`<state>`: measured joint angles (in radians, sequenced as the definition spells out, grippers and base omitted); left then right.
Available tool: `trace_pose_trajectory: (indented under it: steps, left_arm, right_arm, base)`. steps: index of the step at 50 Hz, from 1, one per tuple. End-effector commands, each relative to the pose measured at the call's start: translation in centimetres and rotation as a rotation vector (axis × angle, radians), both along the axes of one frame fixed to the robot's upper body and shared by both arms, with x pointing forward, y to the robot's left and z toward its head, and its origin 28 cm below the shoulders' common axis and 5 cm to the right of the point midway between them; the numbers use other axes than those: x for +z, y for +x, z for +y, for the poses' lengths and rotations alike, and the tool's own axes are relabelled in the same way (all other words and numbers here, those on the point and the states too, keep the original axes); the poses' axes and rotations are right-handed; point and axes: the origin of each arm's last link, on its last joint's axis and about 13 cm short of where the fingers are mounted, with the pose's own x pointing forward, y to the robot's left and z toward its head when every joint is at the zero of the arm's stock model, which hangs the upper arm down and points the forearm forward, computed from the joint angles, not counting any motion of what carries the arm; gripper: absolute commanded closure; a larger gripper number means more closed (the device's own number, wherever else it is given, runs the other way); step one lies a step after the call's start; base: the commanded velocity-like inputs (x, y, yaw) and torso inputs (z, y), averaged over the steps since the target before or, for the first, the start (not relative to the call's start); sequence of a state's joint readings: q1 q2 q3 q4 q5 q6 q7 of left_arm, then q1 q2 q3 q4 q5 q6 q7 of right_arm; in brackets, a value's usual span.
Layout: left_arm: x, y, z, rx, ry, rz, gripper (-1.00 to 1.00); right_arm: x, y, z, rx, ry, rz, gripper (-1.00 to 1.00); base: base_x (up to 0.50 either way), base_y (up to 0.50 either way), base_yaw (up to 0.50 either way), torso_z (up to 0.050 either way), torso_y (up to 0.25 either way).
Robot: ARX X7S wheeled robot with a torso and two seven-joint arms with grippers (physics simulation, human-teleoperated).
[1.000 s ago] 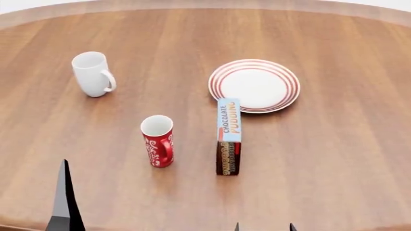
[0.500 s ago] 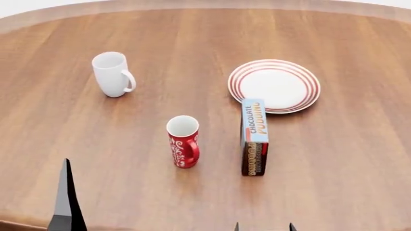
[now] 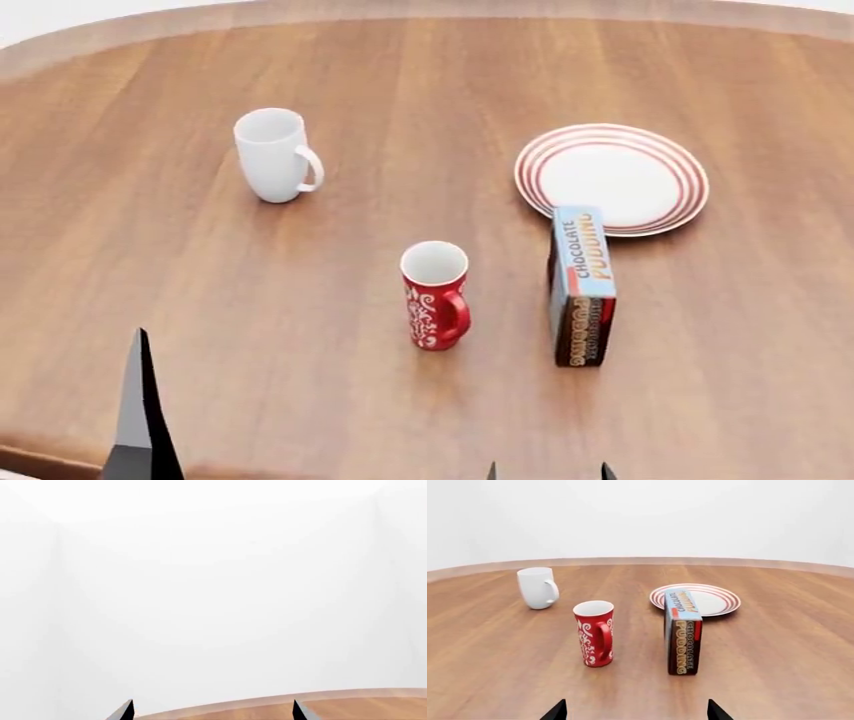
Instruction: Pick up the red mug and put it on the plate
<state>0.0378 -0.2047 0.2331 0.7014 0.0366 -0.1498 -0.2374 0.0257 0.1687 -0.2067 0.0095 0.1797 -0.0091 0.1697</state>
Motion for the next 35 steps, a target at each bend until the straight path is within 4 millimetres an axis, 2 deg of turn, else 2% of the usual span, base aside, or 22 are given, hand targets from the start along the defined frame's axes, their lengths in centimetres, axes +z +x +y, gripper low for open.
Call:
trace_pose_trajectory:
  steps: [1,24,35]
  left_arm:
    - [0.04,0.04,-0.06,0.000,0.000,0.002,-1.00]
    - [-0.04,0.07,-0.08,-0.001,0.002,0.003,-1.00]
    - [0.09,0.21,-0.24,-0.002,0.002,0.004,-1.00]
  right_arm:
    - [0.00,0.05,-0.03,0.000,0.000,0.001,-1.00]
    - [-0.02,-0.02,0.01,-0.004,-0.001,0.004,-1.00]
    - [0.08,-0.15,0.00,0.000,0.011,-0.004,-1.00]
  base:
    - [0.00,0.18,0.00,0.000,0.000]
    - [0.00,0.18,0.00,0.000,0.000]
    - [0.00,0.00,0.00,0.000,0.000]
